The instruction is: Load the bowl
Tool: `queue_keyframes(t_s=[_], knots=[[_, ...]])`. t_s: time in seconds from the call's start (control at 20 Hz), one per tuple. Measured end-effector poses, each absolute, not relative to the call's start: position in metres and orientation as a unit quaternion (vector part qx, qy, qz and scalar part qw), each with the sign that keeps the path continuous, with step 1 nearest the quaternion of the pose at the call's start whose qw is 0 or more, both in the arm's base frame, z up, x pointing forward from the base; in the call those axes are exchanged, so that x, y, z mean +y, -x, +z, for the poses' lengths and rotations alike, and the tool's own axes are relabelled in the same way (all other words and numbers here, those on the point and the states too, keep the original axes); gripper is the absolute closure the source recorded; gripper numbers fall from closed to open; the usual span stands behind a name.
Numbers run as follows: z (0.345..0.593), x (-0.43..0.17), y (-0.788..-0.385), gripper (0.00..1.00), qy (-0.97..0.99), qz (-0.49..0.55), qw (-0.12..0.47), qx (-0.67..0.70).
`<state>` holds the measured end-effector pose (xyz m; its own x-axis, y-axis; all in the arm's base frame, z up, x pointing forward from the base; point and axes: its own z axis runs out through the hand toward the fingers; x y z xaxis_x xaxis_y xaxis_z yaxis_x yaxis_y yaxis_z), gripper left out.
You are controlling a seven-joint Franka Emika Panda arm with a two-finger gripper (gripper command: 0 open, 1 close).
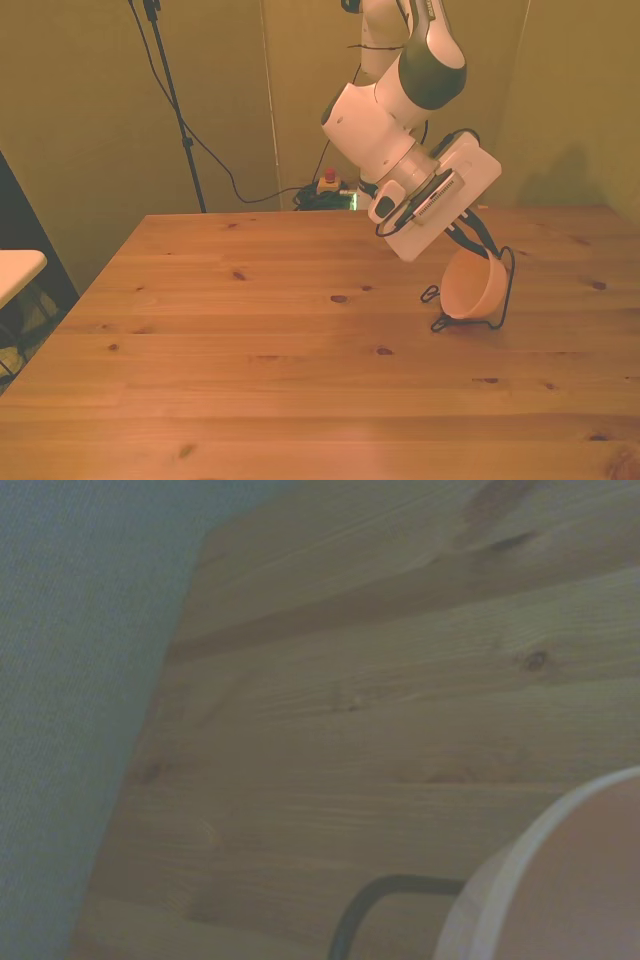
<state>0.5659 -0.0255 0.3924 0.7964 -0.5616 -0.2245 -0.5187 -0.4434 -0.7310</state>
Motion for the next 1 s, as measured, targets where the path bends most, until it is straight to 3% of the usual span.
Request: queue_keyframes(t_s=[0.4,0.6,0.85,1.0], knots=[[0.393,-0.03,-0.566,0.0,0.848,-0.027,0.421,0.321],[0.407,-0.04,-0.561,0.0,0.847,-0.041,0.417,0.327],[0.437,-0.073,-0.537,0.0,0.843,-0.126,0.358,0.382],[0.439,-0.091,-0.512,0.0,0.834,-0.178,0.308,0.422]])
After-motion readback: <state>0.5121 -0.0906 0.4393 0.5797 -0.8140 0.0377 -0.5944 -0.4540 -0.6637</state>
